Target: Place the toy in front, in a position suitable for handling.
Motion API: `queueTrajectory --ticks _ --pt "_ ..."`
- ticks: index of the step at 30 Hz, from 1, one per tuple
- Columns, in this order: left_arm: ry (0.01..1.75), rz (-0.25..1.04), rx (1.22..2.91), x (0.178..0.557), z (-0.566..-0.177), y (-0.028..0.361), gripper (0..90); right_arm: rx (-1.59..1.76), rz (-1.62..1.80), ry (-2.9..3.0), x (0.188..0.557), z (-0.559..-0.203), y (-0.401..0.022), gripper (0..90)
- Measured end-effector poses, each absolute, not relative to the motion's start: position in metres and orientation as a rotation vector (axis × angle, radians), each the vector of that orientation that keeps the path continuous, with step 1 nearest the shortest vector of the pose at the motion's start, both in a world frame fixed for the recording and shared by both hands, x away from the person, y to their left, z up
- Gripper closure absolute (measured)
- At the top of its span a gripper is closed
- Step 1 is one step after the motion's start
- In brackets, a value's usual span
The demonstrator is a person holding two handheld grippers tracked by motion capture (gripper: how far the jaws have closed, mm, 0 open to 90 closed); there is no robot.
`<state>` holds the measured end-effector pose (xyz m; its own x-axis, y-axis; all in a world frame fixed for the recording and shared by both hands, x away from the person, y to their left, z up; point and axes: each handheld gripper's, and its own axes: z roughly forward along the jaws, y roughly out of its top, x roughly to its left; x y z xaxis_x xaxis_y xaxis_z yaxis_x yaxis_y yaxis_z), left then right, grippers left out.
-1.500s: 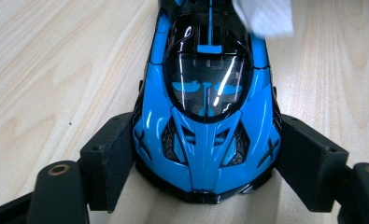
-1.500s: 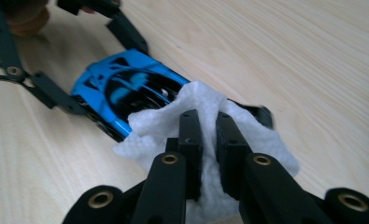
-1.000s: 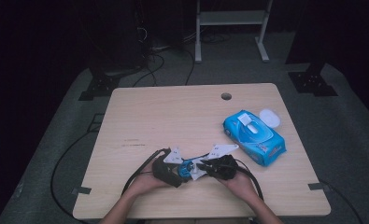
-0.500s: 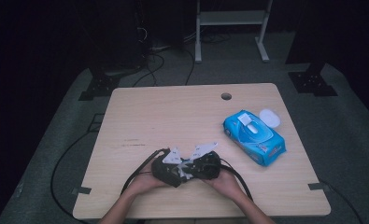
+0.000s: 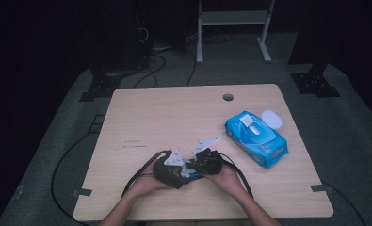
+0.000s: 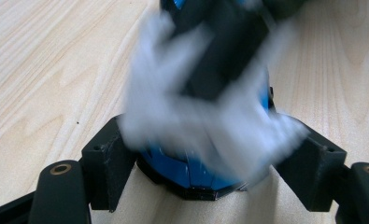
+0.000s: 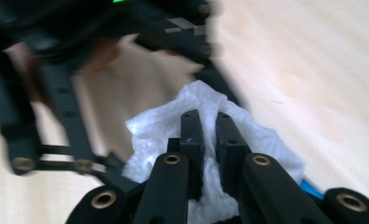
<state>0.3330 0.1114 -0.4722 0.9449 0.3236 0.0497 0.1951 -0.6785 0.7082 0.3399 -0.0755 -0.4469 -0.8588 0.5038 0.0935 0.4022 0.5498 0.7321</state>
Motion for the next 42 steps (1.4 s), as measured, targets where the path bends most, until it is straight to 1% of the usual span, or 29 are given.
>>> queueTrajectory --ticks 3,9,11,12,13,14,20,26,32,36,38,42 --pt "0.365 0.215 2.334 0.333 -0.472 0.111 25.5 0.805 1.215 2.647 0.342 -0.447 -0.078 83.4" --pt "0.366 0.214 2.334 0.333 -0.472 0.112 25.5 0.708 1.186 2.7 0.337 -0.451 -0.057 83.3" --pt "0.364 0.215 2.336 0.333 -0.472 0.112 25.5 0.728 1.18 2.674 0.342 -0.45 -0.064 83.3" --pt "0.364 0.215 2.337 0.333 -0.472 0.112 25.5 0.789 1.182 2.631 0.346 -0.448 -0.074 83.4" --pt "0.366 0.214 2.334 0.333 -0.472 0.111 25.5 0.789 1.182 2.631 0.346 -0.448 -0.074 83.4" --pt "0.369 0.216 2.332 0.333 -0.472 0.111 25.5 0.857 1.211 2.628 0.351 -0.449 -0.079 83.4" --pt "0.37 0.209 2.336 0.334 -0.472 0.113 25.6 0.856 1.213 2.648 0.351 -0.45 -0.068 83.6" --pt "0.363 0.22 2.338 0.334 -0.472 0.111 25.6 0.999 1.111 2.596 0.36 -0.444 -0.086 83.7" --pt "0.366 0.211 2.341 0.334 -0.471 0.113 25.5 0.94 1.123 2.627 0.352 -0.445 -0.067 83.7" --pt "0.359 0.222 2.341 0.334 -0.471 0.113 25.5 0.988 1.068 2.588 0.357 -0.444 -0.079 83.7" --pt "0.359 0.221 2.339 0.334 -0.472 0.112 25.5 1.062 1.094 2.579 0.361 -0.445 -0.086 83.7" --pt "0.361 0.213 2.34 0.334 -0.472 0.113 25.5 0.988 1.163 2.614 0.356 -0.446 -0.075 83.5"
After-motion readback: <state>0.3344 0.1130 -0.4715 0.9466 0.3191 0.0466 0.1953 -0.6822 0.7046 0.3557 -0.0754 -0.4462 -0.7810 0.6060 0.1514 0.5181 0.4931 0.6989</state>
